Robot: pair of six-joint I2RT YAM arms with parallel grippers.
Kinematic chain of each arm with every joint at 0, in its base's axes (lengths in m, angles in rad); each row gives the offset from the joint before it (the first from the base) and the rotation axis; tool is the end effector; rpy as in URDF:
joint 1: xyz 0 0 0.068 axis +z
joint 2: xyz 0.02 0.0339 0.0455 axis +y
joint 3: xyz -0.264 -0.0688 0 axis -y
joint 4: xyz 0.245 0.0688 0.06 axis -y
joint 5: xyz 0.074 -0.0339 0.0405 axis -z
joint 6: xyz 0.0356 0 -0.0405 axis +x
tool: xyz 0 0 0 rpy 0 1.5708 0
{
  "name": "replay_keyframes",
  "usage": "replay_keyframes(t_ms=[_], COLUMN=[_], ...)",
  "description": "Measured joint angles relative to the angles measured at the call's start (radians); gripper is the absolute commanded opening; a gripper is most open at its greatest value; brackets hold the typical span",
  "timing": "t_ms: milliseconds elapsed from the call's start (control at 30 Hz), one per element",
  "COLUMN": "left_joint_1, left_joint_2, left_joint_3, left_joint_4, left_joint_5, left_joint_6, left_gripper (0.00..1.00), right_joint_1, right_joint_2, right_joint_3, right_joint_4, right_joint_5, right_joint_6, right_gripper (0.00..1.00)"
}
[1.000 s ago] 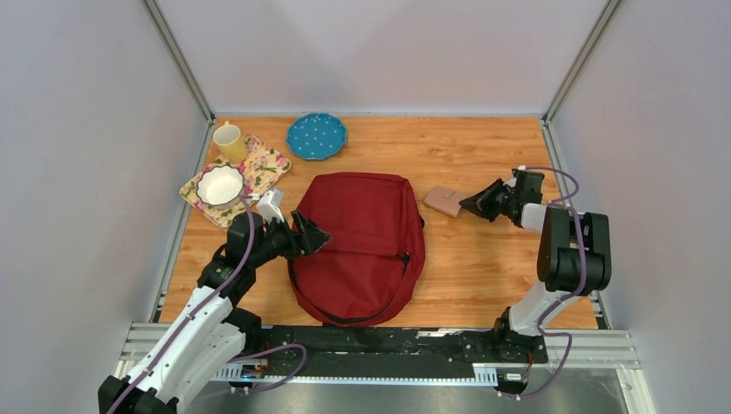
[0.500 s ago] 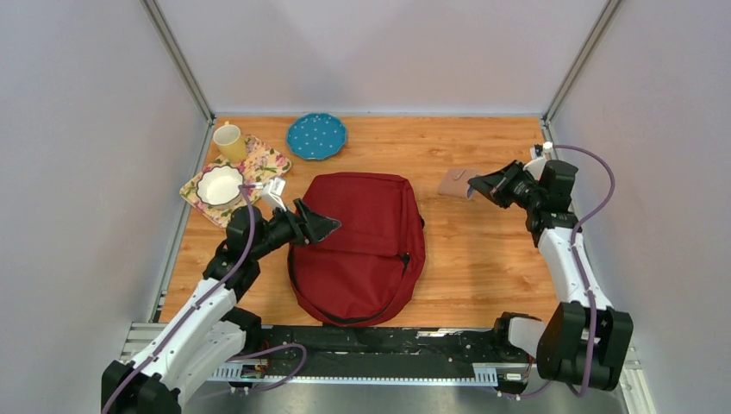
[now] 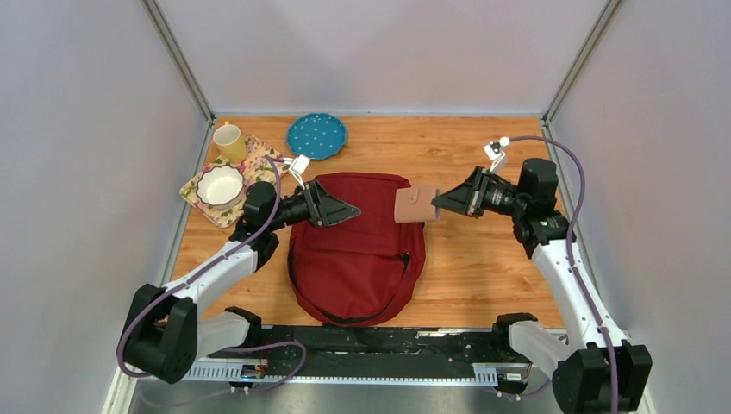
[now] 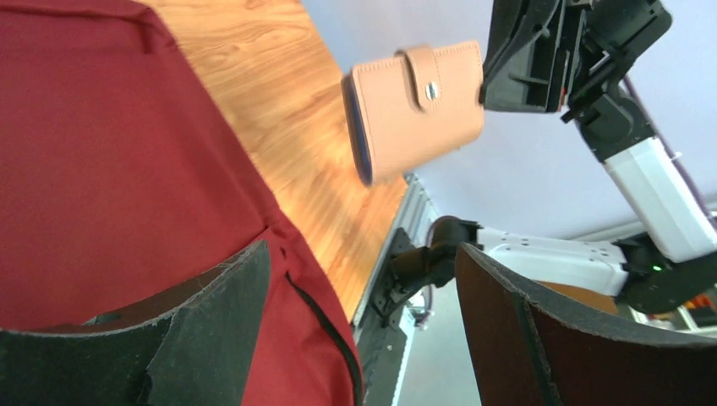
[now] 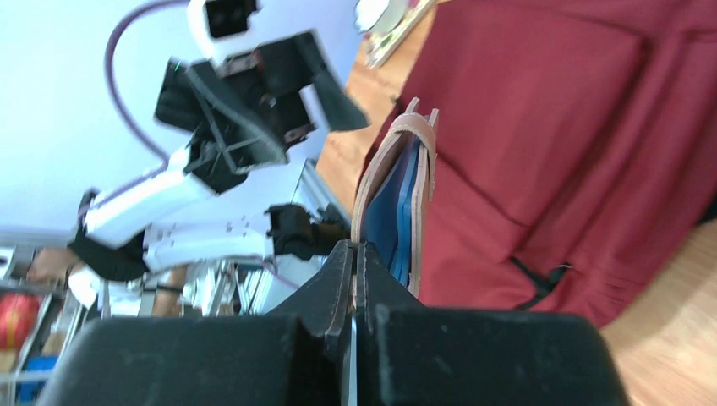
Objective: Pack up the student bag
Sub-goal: Pick up the personal item from the center of the board.
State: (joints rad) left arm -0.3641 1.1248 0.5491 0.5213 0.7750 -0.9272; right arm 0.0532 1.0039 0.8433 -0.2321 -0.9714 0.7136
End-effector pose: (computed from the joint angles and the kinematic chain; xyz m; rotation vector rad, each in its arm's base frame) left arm 0.2187 -0.1100 0.2632 0.1633 1.8657 -1.5649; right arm 0.2147 0.0409 0.3202 -0.0183 2.0589 1.4359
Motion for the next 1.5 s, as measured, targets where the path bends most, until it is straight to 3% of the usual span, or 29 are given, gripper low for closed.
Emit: replay_keyframes(t_ms=[200, 433, 700, 800, 900, 933, 1033, 1133, 1200, 1233, 1267, 1300, 1367, 1500], left_joint_1=[-0.007, -0.044, -0.088, -0.108, -0.12, -0.121, -0.125, -0.126, -0.125, -0.125, -0.125, -0.125, -0.125, -0.126], left_joint_2=[0.098, 0.155, 0.167, 0.188, 0.211, 0.22, 0.237, 0.241, 0.241, 0.241, 0.24, 0.237, 0.219, 0.114], left_joint_3=[0.0, 0.031, 0.048, 0.067, 0.074, 0.076, 0.078, 0.078, 0.078, 0.078, 0.077, 0.074, 0.058, 0.026], left_joint_4=[0.223, 0.363, 0.458, 0.521, 0.6, 0.628, 0.673, 0.699, 0.71, 0.712, 0.712, 0.708, 0.686, 0.485], left_joint_5=[0.094, 0.176, 0.231, 0.262, 0.286, 0.293, 0.313, 0.327, 0.328, 0.328, 0.326, 0.321, 0.31, 0.249], left_joint_6=[-0.118, -0.171, -0.188, -0.215, -0.264, -0.282, -0.323, -0.343, -0.35, -0.351, -0.35, -0.349, -0.335, -0.214], left_gripper=[0.87, 0.87, 0.87, 0.81, 0.64, 0.49, 0.21, 0.0, 0.0, 0.0, 0.0, 0.0, 0.0, 0.0], right_joint_1=[0.143, 0.262, 0.299, 0.309, 0.317, 0.317, 0.319, 0.319, 0.319, 0.319, 0.319, 0.319, 0.318, 0.312], right_joint_2=[-0.009, -0.009, 0.001, 0.009, 0.011, 0.012, 0.018, 0.031, 0.037, 0.04, 0.043, 0.044, 0.047, 0.02], right_joint_3=[0.032, 0.055, 0.071, 0.073, 0.077, 0.079, 0.086, 0.095, 0.105, 0.113, 0.122, 0.132, 0.163, 0.192], right_joint_4=[0.021, 0.069, 0.121, 0.142, 0.149, 0.151, 0.158, 0.154, 0.135, 0.118, 0.098, 0.073, 0.0, -0.134], right_joint_5=[-0.051, -0.087, -0.124, -0.147, -0.169, -0.175, -0.19, -0.195, -0.196, -0.194, -0.187, -0.174, -0.108, 0.13], right_joint_6=[-0.001, -0.003, 0.004, 0.005, 0.004, 0.004, 0.003, -0.009, -0.027, -0.037, -0.05, -0.061, -0.093, -0.139], right_gripper=[0.0, 0.0, 0.0, 0.0, 0.0, 0.0, 0.0, 0.0, 0.0, 0.06, 0.32, 0.45, 0.62, 0.76])
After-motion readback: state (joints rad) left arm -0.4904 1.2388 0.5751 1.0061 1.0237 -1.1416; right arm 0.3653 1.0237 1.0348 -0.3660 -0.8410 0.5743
